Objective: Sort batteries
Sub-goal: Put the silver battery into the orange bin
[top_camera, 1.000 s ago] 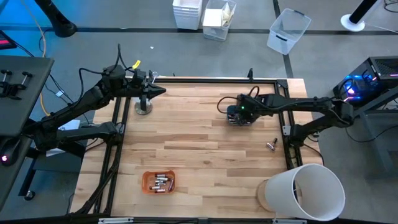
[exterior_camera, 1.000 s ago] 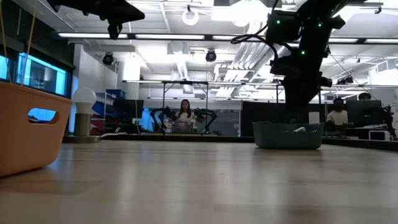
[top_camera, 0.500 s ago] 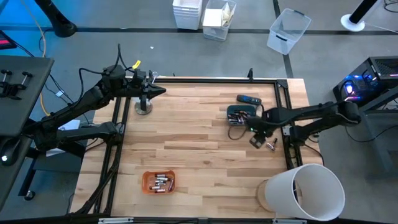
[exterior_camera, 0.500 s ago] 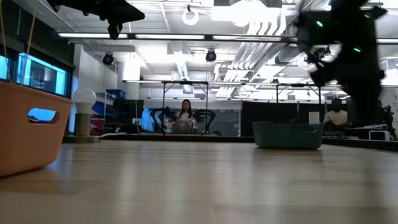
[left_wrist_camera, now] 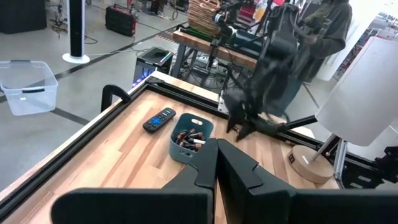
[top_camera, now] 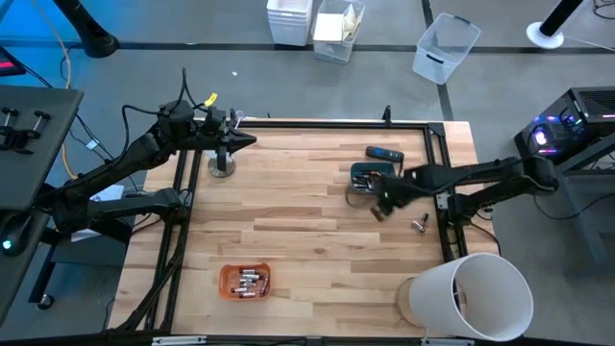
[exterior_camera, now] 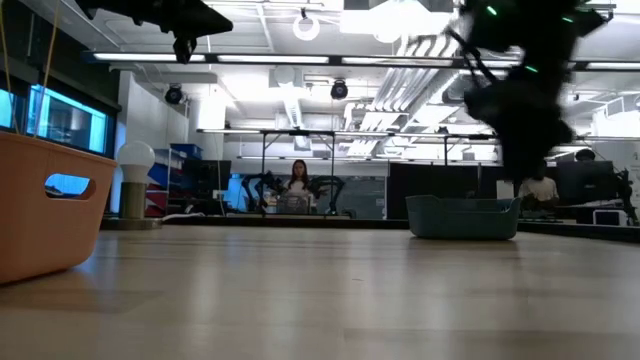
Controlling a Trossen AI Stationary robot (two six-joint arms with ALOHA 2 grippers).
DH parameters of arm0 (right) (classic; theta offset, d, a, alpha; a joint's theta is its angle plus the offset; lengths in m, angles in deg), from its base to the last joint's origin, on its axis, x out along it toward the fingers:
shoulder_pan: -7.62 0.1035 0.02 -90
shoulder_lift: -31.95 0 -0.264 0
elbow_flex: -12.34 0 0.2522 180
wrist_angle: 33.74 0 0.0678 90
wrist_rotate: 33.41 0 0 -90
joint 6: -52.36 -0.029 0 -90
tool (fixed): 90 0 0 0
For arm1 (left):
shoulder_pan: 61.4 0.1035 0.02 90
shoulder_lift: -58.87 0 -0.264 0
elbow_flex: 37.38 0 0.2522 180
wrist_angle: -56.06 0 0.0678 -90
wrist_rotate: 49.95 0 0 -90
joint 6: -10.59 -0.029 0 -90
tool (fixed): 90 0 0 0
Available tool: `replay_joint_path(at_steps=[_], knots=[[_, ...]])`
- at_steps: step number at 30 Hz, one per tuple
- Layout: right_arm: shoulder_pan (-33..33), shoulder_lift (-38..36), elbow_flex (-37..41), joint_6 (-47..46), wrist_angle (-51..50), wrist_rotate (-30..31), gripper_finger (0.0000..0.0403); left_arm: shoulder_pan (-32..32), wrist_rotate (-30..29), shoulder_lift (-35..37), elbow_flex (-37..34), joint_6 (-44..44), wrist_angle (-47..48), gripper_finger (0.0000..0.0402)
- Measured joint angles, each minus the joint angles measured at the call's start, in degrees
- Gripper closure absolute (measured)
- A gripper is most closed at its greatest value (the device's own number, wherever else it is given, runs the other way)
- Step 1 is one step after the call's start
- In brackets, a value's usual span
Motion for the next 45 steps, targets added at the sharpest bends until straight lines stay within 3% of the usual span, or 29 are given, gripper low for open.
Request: replay_joint_path(at_steps=[5,11,19,36,43,45], knots=[[-8.7,3.0,-7.0,1.3,5.7,7.1,0.0214,0.0,0.0,0.0,0.0,0.6,0.0,0.0402],[-17.8,14.7,-11.6,5.0,4.7,-1.6,0.0244,0.0,0.0,0.0,0.0,0.7,0.0,0.0401],[-16.7,24.1,-17.1,2.5,-3.4,-1.7,0.0265,0.0,0.0,0.0,0.0,0.8,0.0,0.0402],[-16.6,26.8,-12.6,-7.7,2.1,1.1,0.0269,0.0,0.2,0.0,0.0,-0.8,1.6,0.0402],[-16.6,26.7,-12.5,-9.5,3.1,2.7,0.0358,0.0,0.2,0.0,0.0,-0.8,2.8,0.0401],[-16.6,26.7,-12.5,-9.6,3.9,3.0,0.0367,0.0,0.2,0.0,0.0,-0.9,3.1,0.0401]])
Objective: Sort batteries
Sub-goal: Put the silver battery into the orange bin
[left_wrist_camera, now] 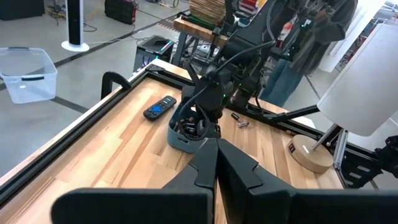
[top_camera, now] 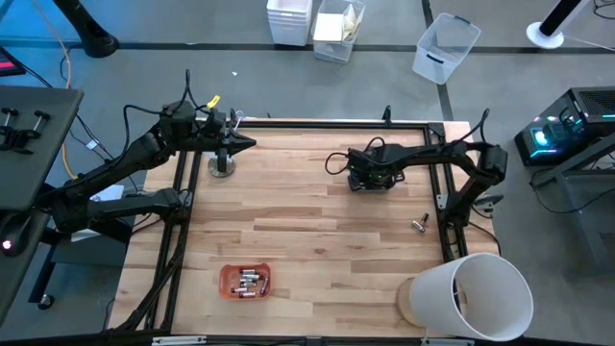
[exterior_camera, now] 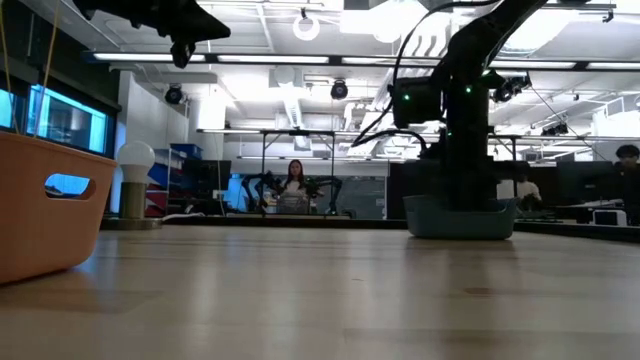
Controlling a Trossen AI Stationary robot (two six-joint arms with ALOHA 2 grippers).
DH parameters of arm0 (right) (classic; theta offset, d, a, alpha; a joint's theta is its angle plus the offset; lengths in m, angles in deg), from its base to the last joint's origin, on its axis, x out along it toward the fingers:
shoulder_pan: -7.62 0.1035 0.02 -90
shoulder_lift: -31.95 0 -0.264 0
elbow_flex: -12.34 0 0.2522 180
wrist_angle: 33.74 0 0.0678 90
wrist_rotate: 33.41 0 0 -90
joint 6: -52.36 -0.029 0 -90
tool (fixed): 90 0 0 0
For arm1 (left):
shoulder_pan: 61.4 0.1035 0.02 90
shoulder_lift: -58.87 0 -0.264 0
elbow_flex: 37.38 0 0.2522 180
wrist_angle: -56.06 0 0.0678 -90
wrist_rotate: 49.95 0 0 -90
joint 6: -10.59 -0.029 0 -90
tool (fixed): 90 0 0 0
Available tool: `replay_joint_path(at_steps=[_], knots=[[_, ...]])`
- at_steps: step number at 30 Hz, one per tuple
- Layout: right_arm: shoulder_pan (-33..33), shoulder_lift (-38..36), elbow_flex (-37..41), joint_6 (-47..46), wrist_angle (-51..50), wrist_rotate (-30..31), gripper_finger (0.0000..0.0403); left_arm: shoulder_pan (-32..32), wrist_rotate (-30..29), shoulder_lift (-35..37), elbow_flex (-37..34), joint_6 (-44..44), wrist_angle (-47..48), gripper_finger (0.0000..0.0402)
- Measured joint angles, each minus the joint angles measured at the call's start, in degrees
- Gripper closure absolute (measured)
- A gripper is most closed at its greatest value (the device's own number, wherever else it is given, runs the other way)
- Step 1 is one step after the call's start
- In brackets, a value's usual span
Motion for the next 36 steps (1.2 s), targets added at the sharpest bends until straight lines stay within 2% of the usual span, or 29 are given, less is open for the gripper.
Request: replay_joint_path(at_steps=[3,8,11,15,26,29,32,36], knots=[[0.0,0.0,0.0,-1.0,0.4,0.1,0.0367,0.0,0.0,0.0,0.0,0.0,0.1,0.0401],[0.0,1.0,-0.1,1.7,0.4,0.1,0.0332,0.0,0.0,0.0,0.0,0.0,0.1,0.0402],[0.2,2.3,-0.2,2.0,0.1,0.5,0.0366,0.0,0.0,0.0,0.0,0.0,0.1,0.0402],[1.4,2.4,-0.6,2.2,0.9,1.4,0.0367,0.0,0.0,0.0,0.0,0.0,0.0,0.0402],[3.1,-5.5,-6.8,2.4,-6.8,7.1,0.0367,0.0,0.0,0.0,0.0,-0.3,0.0,0.0401],[4.0,-8.2,-9.6,5.8,-6.3,7.6,0.0367,0.0,0.0,0.0,0.0,-0.9,-0.1,0.0401],[6.4,-9.2,-10.8,14.8,6.1,0.3,0.0368,0.0,-0.1,0.0,0.0,-1.1,-0.1,0.0401],[11.6,-7.0,-11.3,25.0,28.0,-18.8,0.0368,0.0,-0.2,0.0,0.0,-1.5,-0.1,0.0401]])
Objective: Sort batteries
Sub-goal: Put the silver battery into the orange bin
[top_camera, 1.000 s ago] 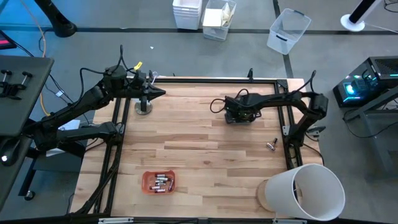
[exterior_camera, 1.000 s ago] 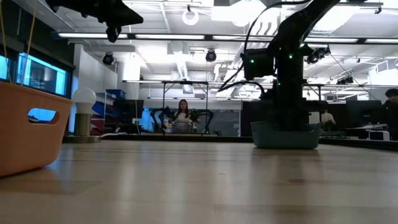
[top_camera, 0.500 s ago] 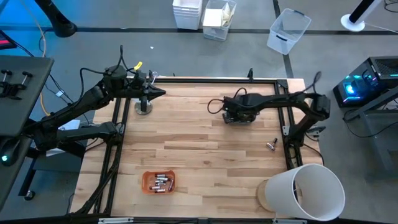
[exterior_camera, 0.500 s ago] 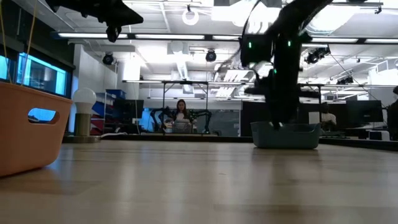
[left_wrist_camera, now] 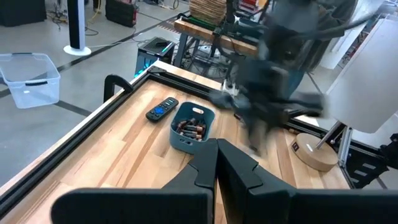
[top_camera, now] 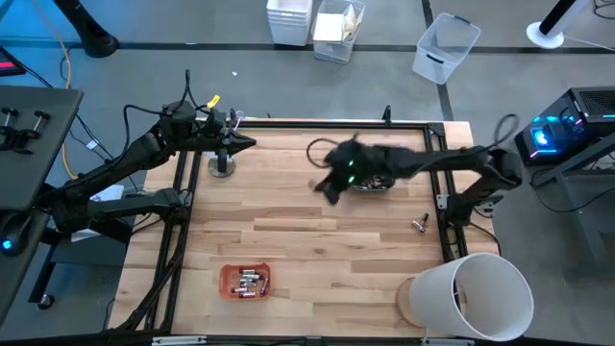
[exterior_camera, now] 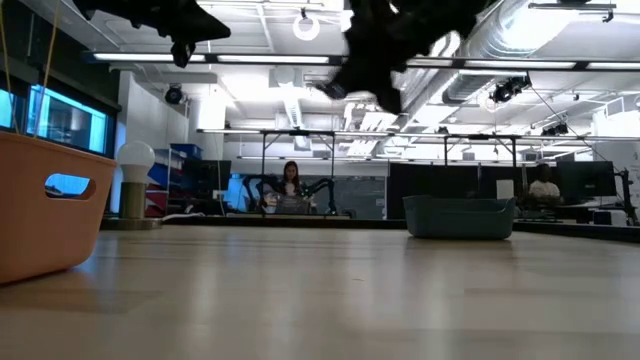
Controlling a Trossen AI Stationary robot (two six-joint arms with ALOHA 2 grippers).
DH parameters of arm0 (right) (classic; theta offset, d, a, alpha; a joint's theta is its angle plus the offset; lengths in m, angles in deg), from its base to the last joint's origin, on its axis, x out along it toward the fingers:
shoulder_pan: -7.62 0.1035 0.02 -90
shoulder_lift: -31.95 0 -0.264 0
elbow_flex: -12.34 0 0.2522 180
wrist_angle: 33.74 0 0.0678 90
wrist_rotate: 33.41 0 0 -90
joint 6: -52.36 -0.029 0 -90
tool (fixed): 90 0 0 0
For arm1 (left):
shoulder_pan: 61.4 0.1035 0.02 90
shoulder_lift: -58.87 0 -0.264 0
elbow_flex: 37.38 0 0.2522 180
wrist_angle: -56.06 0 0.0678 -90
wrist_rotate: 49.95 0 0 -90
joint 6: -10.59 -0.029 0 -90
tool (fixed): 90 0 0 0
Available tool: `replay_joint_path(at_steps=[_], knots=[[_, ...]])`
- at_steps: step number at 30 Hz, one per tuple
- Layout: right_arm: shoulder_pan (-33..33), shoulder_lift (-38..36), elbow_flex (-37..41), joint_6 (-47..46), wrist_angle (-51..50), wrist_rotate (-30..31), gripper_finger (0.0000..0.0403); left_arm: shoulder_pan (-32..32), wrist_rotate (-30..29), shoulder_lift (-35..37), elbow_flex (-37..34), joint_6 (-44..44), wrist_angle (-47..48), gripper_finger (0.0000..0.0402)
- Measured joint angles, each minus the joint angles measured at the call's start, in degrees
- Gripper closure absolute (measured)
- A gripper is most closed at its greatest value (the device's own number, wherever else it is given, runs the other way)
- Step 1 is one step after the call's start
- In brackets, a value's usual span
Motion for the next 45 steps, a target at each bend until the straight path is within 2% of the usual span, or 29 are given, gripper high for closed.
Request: replay_joint_path(at_steps=[4,9,13,19,23,26,33,37,39,41,43,45], knots=[[6.4,6.7,-0.1,5.5,13.0,-9.5,0.0368,0.0,-0.7,0.0,0.0,0.3,0.0,0.0401],[11.6,17.7,-4.0,8.7,20.8,-11.2,0.0368,0.0,-3.2,0.0,0.0,1.0,0.0,0.0402],[13.5,26.0,-12.4,13.8,22.6,-12.5,0.0368,0.0,-6.2,0.0,0.0,1.0,0.0,0.0401],[15.7,38.9,-29.1,25.6,19.4,-19.3,0.0368,0.0,-10.2,0.0,0.0,-0.1,0.0,0.0402],[16.7,47.0,-41.3,31.0,11.1,-22.5,0.0368,0.0,-10.2,0.0,0.0,-0.4,0.1,0.0401],[17.2,50.7,-48.8,34.6,3.7,-22.4,0.0361,0.0,-10.0,0.0,0.0,-0.4,0.1,0.0401],[17.8,51.6,-61.1,41.4,-16.2,-17.3,0.0247,0.0,-9.9,0.0,0.0,-0.5,0.0,0.0401],[17.3,51.5,-68.4,45.0,-32.0,-11.1,0.0217,0.0,-9.9,0.0,0.0,-0.5,0.0,0.0402],[16.3,49.7,-66.8,43.3,-40.5,-8.2,0.0214,0.0,-9.8,0.0,0.0,-0.5,0.0,0.0402],[14.6,47.3,-62.5,42.3,-48.8,-8.6,0.0216,0.0,-9.8,0.0,0.0,-0.5,0.0,0.0401],[13.1,44.2,-56.3,41.3,-54.7,-8.8,0.0222,0.1,-9.8,0.0,0.0,-0.5,-0.1,0.0401],[12.0,39.2,-46.9,40.5,-55.9,-8.9,0.0231,0.1,-9.8,0.0,0.0,-1.3,-0.1,0.0402]])
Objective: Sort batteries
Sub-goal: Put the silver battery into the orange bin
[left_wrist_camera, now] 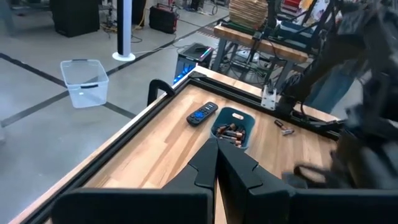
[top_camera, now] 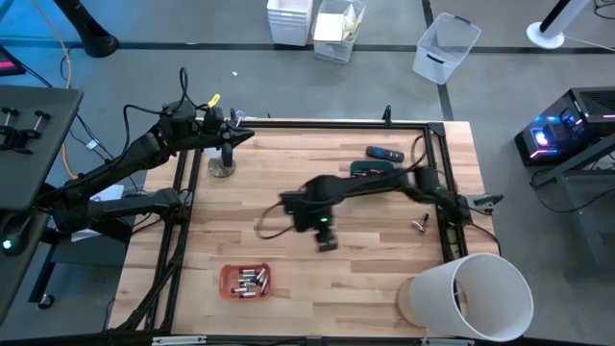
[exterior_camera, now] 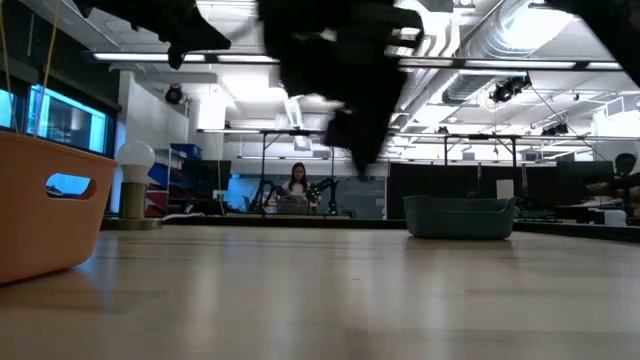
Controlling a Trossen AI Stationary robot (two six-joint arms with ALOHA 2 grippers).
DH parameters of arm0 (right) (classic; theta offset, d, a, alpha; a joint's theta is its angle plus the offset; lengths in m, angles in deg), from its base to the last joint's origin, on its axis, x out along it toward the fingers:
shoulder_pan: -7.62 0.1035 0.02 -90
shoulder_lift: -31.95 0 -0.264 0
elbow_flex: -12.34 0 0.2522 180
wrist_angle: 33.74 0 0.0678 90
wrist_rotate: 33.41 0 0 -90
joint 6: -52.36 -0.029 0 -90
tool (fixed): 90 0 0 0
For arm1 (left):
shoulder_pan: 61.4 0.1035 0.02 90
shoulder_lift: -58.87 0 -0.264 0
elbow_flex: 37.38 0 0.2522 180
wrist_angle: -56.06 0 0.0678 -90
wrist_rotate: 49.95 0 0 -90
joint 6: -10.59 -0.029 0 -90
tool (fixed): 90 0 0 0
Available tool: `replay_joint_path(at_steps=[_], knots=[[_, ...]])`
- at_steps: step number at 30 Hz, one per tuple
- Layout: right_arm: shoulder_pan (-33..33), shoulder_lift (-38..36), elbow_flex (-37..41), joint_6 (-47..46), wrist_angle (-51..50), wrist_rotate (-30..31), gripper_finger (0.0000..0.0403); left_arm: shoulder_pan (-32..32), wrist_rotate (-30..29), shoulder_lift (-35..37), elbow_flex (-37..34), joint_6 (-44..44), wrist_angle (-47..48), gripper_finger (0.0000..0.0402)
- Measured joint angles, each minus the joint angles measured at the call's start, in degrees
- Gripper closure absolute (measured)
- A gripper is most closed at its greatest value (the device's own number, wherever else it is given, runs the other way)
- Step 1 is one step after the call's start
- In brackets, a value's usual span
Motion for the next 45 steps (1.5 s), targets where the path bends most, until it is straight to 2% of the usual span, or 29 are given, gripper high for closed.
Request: replay_joint_path(at_steps=[4,8,11,15,18,22,26,34,41,45], knots=[[-1.0,-14.1,23.1,-7.5,7.1,0.4,0.0248,0.2,0.0,0.0,0.0,-0.7,-0.4,0.0401],[-1.8,-29.2,43.4,-19.1,8.3,7.8,0.0254,0.4,0.0,0.0,0.0,-0.7,-2.1,0.0401],[-2.5,-39.3,53.1,-30.9,6.6,13.8,0.0254,0.4,0.0,0.0,0.0,-0.8,-3.7,0.0401],[-3.8,-48.0,61.8,-46.7,4.9,14.2,0.0254,0.4,0.0,0.0,0.0,-0.8,-5.4,0.0402],[-4.0,-51.4,66.9,-53.3,4.5,13.0,0.0253,0.4,-0.1,0.0,0.0,-0.7,-5.9,0.0401],[-4.0,-52.1,72.3,-57.1,5.0,12.1,0.0253,0.4,-0.1,0.0,0.0,-0.1,-6.0,0.0401],[-4.0,-52.1,76.4,-57.5,7.6,10.7,0.0253,0.4,-0.1,0.0,0.0,-0.1,-6.0,0.0401],[-4.0,-52.0,80.7,-57.5,13.2,13.1,0.0253,0.4,-0.1,0.0,0.0,-0.1,-5.9,0.0402],[-4.0,-52.2,83.8,-58.9,18.9,10.9,0.0254,0.4,-0.1,0.0,0.0,0.9,-5.9,0.0401],[-4.1,-52.2,84.7,-59.1,19.8,10.2,0.0283,0.4,-0.1,0.0,0.0,1.0,-5.9,0.0401]])
